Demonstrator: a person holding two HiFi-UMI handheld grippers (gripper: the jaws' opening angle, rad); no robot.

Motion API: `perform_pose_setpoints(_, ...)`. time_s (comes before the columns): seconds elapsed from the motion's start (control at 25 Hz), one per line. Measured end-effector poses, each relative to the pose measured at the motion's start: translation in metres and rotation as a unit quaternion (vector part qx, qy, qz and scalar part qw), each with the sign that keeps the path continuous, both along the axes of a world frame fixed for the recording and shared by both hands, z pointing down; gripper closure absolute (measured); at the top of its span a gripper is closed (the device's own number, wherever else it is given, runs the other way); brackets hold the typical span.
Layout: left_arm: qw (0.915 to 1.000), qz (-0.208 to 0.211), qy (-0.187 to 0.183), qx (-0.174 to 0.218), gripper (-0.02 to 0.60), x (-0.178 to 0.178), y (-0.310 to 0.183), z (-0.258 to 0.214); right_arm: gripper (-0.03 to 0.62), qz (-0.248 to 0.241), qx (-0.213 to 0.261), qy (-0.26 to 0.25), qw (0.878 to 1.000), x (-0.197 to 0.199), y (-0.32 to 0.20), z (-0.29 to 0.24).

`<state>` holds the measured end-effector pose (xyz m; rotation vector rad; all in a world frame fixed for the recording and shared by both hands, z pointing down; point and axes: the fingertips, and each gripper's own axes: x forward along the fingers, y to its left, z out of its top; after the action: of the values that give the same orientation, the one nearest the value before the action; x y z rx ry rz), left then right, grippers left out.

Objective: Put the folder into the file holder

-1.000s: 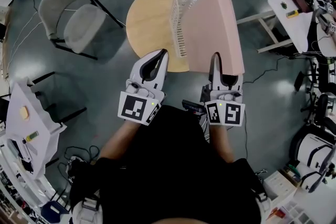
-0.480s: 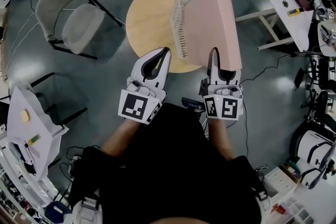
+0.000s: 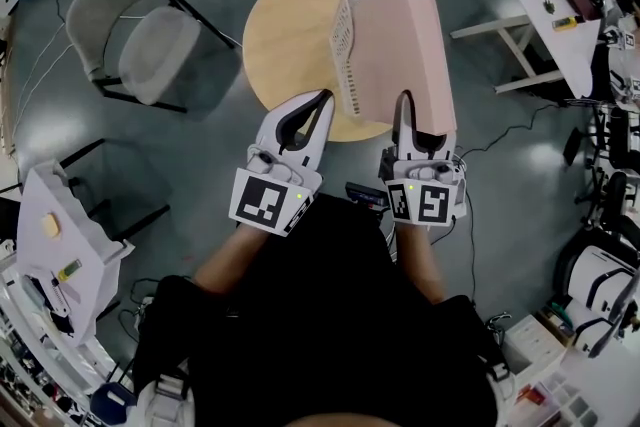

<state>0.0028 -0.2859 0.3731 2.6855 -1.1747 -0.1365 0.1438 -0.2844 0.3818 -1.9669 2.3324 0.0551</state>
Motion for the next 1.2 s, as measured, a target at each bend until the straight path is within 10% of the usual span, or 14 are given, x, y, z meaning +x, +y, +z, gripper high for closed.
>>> perform_pose_setpoints(1.2,0.9999,0.015,-0.003,-0.004,0.576,-0.005,-0.027,0.009,0.456,-0.002,-0.015,0.005,1.0,-0.003,-0.029,0.043)
